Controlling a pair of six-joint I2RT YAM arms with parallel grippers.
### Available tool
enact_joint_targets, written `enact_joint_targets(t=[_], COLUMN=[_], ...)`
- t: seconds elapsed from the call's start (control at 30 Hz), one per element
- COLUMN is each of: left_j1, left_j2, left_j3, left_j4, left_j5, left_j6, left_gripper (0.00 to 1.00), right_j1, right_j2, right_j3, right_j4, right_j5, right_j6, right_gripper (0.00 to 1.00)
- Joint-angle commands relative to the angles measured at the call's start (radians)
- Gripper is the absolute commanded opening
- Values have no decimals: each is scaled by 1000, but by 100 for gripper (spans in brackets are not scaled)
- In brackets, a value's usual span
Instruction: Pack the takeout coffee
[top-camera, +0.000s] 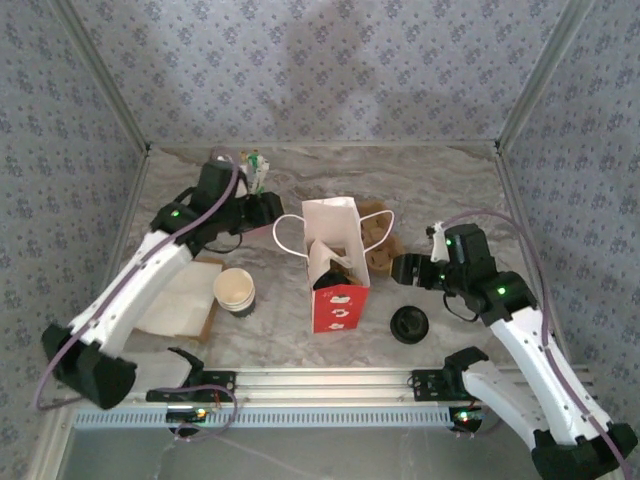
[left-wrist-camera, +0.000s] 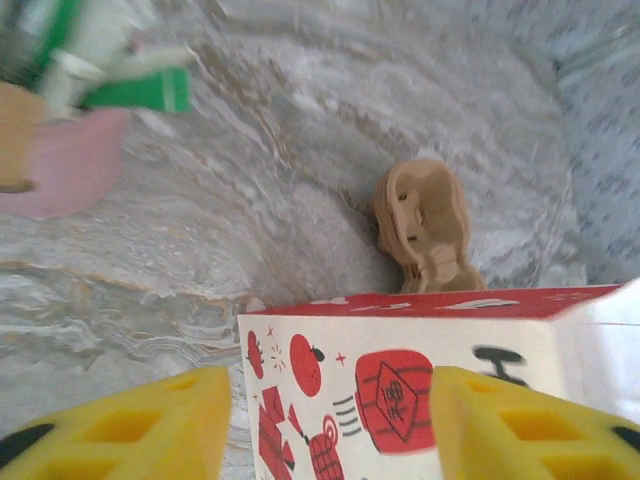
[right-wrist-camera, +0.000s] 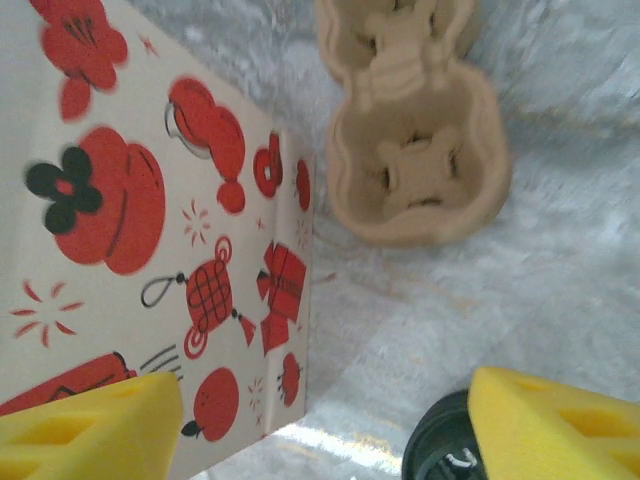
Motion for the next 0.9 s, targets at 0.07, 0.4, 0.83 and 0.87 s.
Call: enact_joint_targets(t=[0.07,0.4,0.83,0.87], left_j1=[29,54,439,477], left_j2=[-198,-446,-560,-551], left_j3=[-35,-171,-506,-531], left_j4=[-147,-253,69,104], left_j5=[-171,-534,-475,-465], left_j6=[57,33,114,129], left_gripper=[72,99,100,99], right_j1=[-43,-77,-277,-311], right_j2=[-68,-228,-282,-278], right_j3=[31,-93,-430,-452], right_j4=[-5,168,604,633], right_j5=[85,322,484,477], right_j6=[-93,-148,-164,-155], right_gripper=[100,100,100,100])
